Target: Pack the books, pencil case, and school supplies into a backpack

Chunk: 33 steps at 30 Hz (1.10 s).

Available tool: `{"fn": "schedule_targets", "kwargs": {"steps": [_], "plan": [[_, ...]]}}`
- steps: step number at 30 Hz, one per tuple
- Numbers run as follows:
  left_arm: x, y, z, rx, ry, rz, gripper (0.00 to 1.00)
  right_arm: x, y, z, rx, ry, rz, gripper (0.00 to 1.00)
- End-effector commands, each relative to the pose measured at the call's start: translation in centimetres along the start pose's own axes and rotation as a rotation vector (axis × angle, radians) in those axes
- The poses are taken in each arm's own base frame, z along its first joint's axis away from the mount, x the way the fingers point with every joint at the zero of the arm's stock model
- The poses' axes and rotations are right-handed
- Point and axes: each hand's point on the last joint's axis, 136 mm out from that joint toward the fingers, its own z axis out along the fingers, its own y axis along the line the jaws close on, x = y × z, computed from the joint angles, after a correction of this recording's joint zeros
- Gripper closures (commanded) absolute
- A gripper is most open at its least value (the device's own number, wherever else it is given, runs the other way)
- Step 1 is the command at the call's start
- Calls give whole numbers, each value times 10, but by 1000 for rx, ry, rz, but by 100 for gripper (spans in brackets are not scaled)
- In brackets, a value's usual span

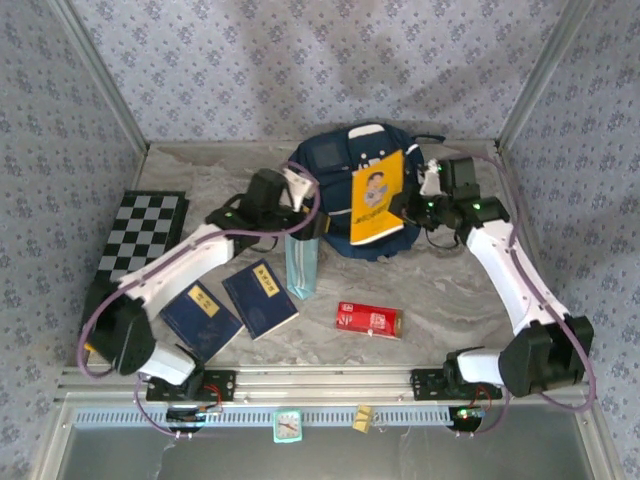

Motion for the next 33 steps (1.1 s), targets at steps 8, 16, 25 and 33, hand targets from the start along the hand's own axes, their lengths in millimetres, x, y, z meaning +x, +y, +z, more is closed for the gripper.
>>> {"fn": "schedule_targets", "kwargs": {"steps": [8, 16, 25, 33], "plan": [[7, -38, 76, 95, 123, 375, 38, 10, -73, -61, 198, -147, 131, 100], [2, -32, 138, 87, 211, 437, 41, 12, -89, -83, 202, -207, 203, 100], [10, -30, 174, 113, 300, 472, 42, 12, -91, -86, 171, -211, 235, 100], [6, -19, 198, 75, 306, 522, 58, 9, -91, -84, 157, -214, 247, 100]]}}
